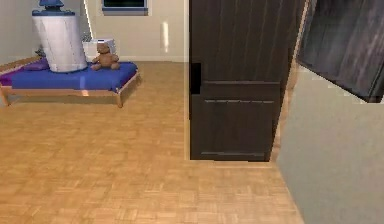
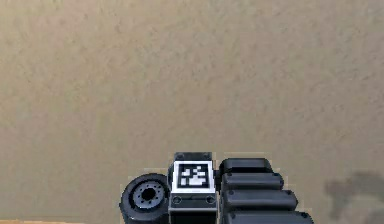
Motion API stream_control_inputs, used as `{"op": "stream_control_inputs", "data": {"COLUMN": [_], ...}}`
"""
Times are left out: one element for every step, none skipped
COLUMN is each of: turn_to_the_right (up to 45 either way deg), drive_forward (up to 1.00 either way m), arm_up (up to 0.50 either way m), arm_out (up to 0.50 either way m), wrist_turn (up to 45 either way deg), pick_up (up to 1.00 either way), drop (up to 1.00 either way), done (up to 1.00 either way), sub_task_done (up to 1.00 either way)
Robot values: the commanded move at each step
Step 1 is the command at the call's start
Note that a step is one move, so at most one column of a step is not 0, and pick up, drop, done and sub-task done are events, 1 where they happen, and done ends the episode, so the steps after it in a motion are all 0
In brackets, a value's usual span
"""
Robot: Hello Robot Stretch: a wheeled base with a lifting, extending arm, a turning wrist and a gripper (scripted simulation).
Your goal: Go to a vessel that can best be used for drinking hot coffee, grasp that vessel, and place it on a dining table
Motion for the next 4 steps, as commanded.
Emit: {"op": "stream_control_inputs", "data": {"turn_to_the_right": [3.0,-30.0,-3.0,42.0], "drive_forward": [0.0,0.0,0.0,0.0], "arm_up": [0.0,0.0,0.0,0.0], "arm_out": [0.0,0.0,0.0,0.0], "wrist_turn": [0.0,0.0,0.0,0.0], "pick_up": [0.0,0.0,0.0,0.0], "drop": [0.0,0.0,0.0,0.0], "done": [0.0,0.0,0.0,0.0], "sub_task_done": [0.0,0.0,0.0,0.0]}}
